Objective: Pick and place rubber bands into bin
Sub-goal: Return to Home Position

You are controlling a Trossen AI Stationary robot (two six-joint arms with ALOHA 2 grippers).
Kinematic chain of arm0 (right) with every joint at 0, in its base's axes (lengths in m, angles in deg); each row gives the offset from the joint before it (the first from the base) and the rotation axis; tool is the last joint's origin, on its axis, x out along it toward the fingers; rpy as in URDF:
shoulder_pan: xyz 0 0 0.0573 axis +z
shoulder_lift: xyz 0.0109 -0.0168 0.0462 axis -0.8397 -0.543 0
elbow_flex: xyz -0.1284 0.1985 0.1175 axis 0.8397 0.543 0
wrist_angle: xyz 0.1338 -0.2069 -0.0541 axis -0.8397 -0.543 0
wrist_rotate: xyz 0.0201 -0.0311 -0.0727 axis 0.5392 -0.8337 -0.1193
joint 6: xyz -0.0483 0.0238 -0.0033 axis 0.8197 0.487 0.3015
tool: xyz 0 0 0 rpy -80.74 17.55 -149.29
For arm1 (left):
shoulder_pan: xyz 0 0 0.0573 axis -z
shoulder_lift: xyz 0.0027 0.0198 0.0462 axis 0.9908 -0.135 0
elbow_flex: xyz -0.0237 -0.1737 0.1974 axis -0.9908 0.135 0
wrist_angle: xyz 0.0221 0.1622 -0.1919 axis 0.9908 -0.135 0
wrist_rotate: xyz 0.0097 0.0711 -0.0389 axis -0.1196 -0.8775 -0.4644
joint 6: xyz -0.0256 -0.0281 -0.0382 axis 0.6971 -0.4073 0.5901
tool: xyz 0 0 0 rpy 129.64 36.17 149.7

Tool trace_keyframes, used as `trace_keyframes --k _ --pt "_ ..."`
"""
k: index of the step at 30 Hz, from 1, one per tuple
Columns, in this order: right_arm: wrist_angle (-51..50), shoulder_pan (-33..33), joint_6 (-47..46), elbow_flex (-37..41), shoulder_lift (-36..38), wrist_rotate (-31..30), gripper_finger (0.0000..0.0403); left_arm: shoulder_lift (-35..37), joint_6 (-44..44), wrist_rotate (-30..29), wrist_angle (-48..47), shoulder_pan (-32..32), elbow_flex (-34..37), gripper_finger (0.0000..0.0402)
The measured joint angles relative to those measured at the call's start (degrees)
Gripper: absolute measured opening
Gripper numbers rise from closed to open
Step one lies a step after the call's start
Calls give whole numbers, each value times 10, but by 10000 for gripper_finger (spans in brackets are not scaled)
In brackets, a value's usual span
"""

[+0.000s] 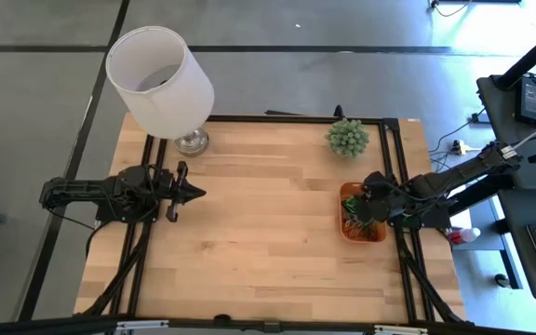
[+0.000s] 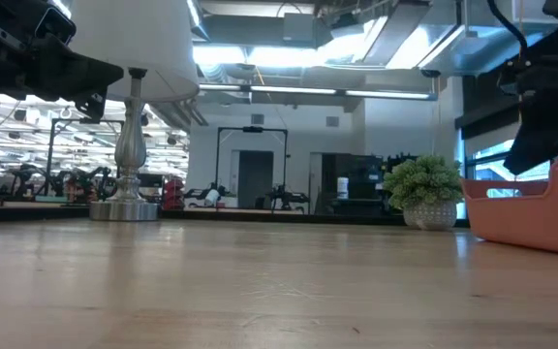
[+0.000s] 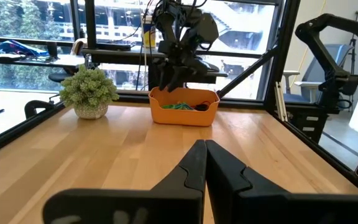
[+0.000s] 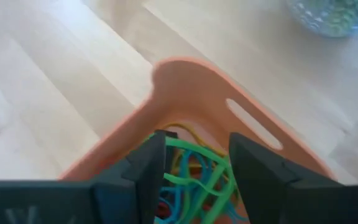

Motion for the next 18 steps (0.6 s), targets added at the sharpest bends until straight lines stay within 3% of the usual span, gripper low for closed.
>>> trace_keyframes --k 3,6,9,13,18 --pt "45 0 11 2 0 -18 179 0 0 0 0 0 0 2" --pt "125 1 128 4 0 -24 160 0 0 0 0 0 0 2" --pt "213 1 250 4 0 -16 111 0 0 0 0 0 0 2" --pt "268 1 339 4 0 -15 19 0 0 0 0 0 0 2" --pt "276 0 424 4 0 43 10 0 0 0 0 0 0 2"
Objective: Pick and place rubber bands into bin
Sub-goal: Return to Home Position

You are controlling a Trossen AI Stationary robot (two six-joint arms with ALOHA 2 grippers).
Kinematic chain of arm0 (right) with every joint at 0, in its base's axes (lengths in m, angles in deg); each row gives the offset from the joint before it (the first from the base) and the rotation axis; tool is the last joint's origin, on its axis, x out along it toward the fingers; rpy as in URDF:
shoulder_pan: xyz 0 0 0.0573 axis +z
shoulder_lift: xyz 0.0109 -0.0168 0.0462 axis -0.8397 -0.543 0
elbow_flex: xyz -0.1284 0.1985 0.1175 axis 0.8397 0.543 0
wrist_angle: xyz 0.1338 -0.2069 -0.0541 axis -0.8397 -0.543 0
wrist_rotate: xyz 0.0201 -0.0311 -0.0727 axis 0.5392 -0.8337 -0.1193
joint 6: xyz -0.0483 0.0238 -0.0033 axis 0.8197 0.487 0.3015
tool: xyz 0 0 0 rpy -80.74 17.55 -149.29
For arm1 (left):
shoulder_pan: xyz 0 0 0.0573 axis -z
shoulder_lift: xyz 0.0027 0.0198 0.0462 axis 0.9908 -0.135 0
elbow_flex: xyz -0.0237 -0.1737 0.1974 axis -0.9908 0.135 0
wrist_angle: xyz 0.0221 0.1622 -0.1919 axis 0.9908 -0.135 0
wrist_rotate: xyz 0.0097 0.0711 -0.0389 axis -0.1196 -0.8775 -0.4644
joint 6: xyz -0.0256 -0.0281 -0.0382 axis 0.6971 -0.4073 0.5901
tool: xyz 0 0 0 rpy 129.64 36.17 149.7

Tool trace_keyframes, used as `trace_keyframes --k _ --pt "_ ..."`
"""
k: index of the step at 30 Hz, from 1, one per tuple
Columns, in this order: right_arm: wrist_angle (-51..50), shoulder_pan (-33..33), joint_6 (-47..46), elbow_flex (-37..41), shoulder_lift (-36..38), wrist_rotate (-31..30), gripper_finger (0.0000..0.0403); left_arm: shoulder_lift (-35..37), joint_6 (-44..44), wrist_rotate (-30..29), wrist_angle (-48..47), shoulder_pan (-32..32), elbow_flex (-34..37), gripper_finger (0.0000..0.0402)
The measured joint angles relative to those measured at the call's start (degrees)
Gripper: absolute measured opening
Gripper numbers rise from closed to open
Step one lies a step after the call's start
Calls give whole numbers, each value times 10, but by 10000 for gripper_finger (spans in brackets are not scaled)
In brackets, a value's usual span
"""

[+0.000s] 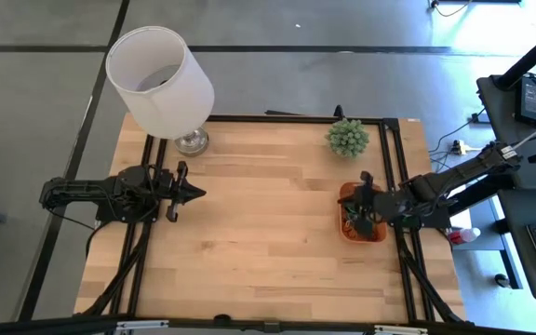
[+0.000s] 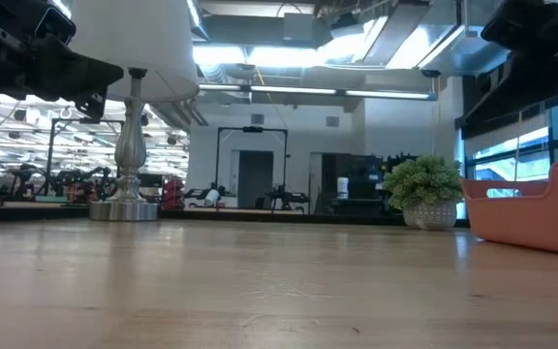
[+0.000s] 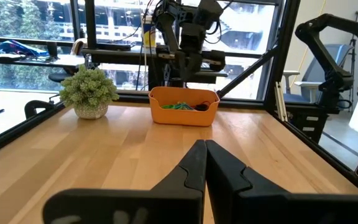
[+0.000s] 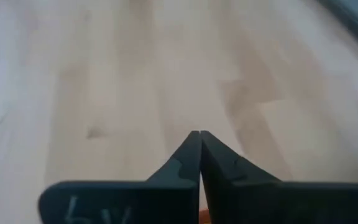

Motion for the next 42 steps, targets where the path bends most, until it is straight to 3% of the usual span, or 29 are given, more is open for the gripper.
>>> trace_keyframes --k 7,18,29,39,42 --pt "49 -8 63 23 19 32 3 0 0 0 0 0 0 2" --pt "462 -91 87 260 127 119 1 0 0 0 0 0 0 2" --pt "419 -147 133 263 243 153 0 0 0 0 0 0 0 2" --pt "288 -150 112 263 381 169 0 0 0 0 0 0 0 2" --pt "282 -150 118 261 418 201 0 0 0 0 0 0 0 2"
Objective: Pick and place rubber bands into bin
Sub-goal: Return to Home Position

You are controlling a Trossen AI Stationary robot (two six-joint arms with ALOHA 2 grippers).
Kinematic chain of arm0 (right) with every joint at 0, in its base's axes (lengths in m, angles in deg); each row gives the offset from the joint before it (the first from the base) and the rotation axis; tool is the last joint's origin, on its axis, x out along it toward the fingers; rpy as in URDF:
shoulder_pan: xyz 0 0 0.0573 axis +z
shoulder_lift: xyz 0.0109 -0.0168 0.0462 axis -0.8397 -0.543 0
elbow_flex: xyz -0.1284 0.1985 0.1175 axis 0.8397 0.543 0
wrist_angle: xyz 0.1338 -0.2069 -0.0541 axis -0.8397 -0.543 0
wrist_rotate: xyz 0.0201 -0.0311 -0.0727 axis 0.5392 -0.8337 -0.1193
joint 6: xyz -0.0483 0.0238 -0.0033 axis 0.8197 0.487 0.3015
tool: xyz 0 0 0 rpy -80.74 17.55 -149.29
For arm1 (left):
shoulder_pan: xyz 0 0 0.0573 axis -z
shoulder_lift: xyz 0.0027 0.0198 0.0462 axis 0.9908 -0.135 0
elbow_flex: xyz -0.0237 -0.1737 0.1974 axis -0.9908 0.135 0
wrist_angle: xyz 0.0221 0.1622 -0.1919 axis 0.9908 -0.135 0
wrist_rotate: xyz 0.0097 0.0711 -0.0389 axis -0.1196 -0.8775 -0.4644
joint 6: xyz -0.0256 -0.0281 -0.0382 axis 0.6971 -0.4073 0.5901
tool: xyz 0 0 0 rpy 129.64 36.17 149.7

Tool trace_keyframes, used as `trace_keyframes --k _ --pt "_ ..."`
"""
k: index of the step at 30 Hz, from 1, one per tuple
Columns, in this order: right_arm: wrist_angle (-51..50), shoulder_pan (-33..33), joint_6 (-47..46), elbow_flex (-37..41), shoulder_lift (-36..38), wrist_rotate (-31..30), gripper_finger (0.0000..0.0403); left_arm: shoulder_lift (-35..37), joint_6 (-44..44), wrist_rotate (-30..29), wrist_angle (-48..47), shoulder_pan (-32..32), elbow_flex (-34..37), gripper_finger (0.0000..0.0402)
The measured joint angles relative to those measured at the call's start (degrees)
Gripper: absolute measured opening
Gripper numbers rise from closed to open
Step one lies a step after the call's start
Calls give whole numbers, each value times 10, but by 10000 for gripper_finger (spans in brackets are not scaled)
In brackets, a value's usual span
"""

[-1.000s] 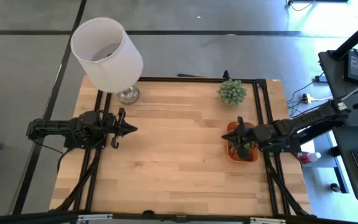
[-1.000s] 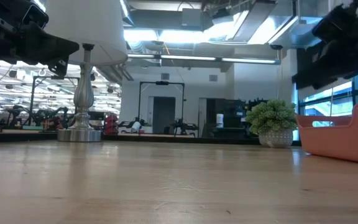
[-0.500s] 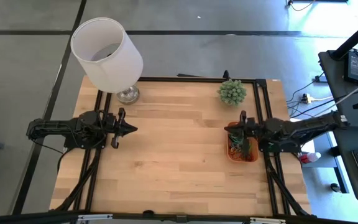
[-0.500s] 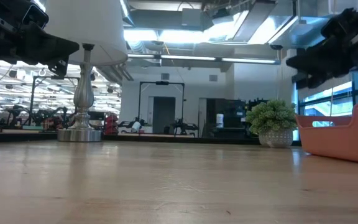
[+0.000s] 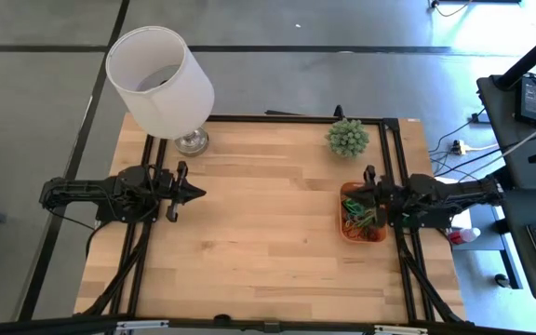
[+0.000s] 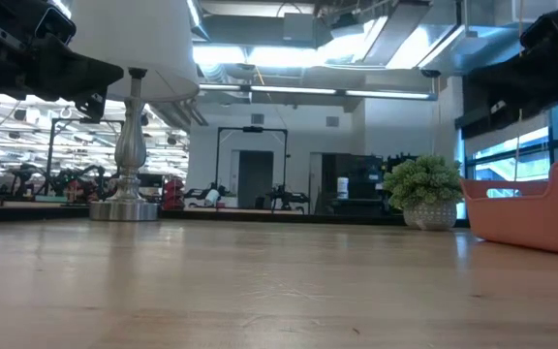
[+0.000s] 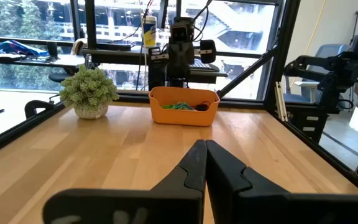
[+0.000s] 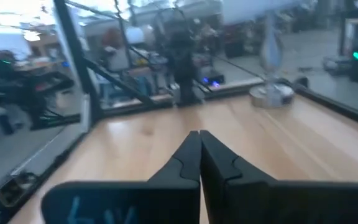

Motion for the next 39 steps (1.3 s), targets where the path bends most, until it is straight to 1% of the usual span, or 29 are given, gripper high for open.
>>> trace_keyframes --k 9,15,24,39 --pt "-20 0 -4 -2 -6 89 0 0 0 0 0 0 0 2" --pt "-19 0 -4 -2 -6 86 2 0 0 0 0 0 0 2" --pt "-19 0 -4 -2 -6 86 30 0 0 0 0 0 0 2" --pt "-19 0 -4 -2 -6 85 32 0 0 0 0 0 0 2"
